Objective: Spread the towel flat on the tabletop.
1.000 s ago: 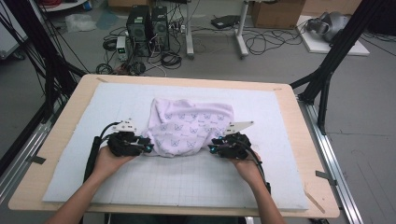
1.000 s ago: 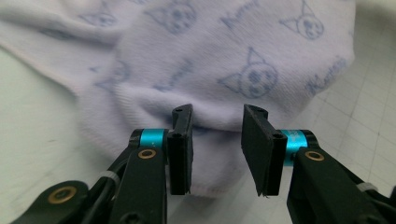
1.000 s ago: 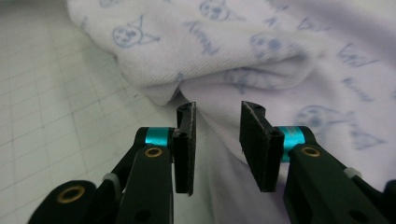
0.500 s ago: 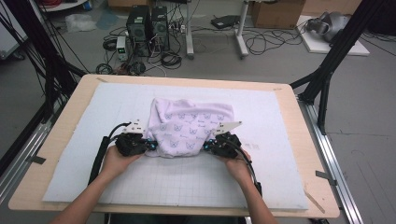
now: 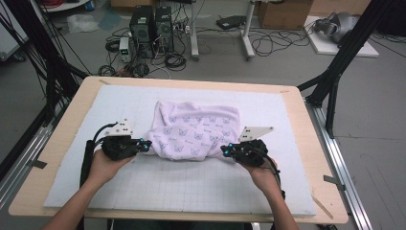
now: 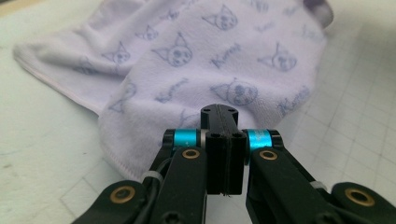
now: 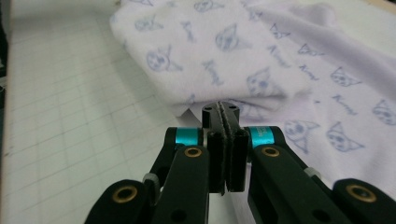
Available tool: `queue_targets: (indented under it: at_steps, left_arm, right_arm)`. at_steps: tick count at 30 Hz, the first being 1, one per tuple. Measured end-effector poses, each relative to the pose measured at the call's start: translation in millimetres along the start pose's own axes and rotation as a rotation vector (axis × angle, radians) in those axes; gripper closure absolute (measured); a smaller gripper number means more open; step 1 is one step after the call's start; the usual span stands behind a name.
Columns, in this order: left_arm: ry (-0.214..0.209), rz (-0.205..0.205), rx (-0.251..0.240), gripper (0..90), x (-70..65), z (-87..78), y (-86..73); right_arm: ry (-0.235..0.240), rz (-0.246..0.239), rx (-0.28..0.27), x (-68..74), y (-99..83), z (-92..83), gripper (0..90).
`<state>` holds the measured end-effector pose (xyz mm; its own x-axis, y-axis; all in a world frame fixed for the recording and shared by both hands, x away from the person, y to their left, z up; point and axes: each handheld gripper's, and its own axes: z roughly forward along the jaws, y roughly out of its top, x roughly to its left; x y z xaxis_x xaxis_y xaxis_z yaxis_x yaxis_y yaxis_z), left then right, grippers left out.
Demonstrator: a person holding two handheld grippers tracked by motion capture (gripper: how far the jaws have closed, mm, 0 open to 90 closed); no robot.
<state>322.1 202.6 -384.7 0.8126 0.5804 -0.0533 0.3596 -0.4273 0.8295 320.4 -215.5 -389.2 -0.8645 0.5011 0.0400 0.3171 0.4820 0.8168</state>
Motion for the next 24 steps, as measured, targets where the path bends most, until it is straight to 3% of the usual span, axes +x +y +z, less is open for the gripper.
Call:
queue_targets:
  at_steps: [3, 5, 8, 11, 14, 17, 19, 21, 22, 24]
  left_arm:
    - [0.007, 0.020, -0.006, 89.6, -2.4, -7.7, 4.2]
    - [0.013, 0.024, 0.006, 89.6, -1.4, -4.7, 4.7]
    - [0.021, 0.011, 0.018, 88.8, 2.8, 4.4, -0.1]
    - [-0.014, -0.017, 0.033, 71.3, 8.3, 13.1, -10.7]
    - [-0.057, -0.019, 0.063, 58.2, 8.0, 21.1, -21.4]
    - [-0.065, -0.002, 0.109, 53.4, 5.1, 30.4, -28.0]
    - [-0.048, 0.018, 0.143, 53.9, 3.2, 38.8, -30.0]
    - [-0.021, 0.051, 0.163, 66.9, 1.1, 45.0, -30.9]
    - [-0.018, 0.048, 0.159, 73.2, 1.2, 45.4, -29.9]
    - [-0.010, 0.046, 0.157, 82.4, 0.4, 43.1, -28.0]
  right_arm:
    - [-0.028, -0.001, -0.005, -1.6, -0.1, -18.1, 89.9]
    - [-0.008, 0.022, -0.017, -2.2, -1.3, -19.3, 89.4]
    - [0.024, 0.015, -0.004, 2.6, -4.0, 1.6, 77.7]
    - [0.051, -0.019, 0.050, 8.6, -9.2, 30.2, 69.3]
    - [0.038, -0.034, 0.106, 9.5, -12.2, 52.6, 60.9]
    - [0.006, -0.052, 0.145, 8.6, -13.1, 70.2, 58.5]
    - [-0.015, -0.045, 0.127, 7.1, -12.4, 76.3, 64.4]
    - [-0.029, -0.039, 0.118, 5.2, -10.6, 80.3, 75.9]
    - [-0.033, -0.039, 0.126, 4.9, -10.2, 81.3, 83.6]
    - [-0.017, -0.036, 0.125, 3.6, -9.7, 80.1, 87.4]
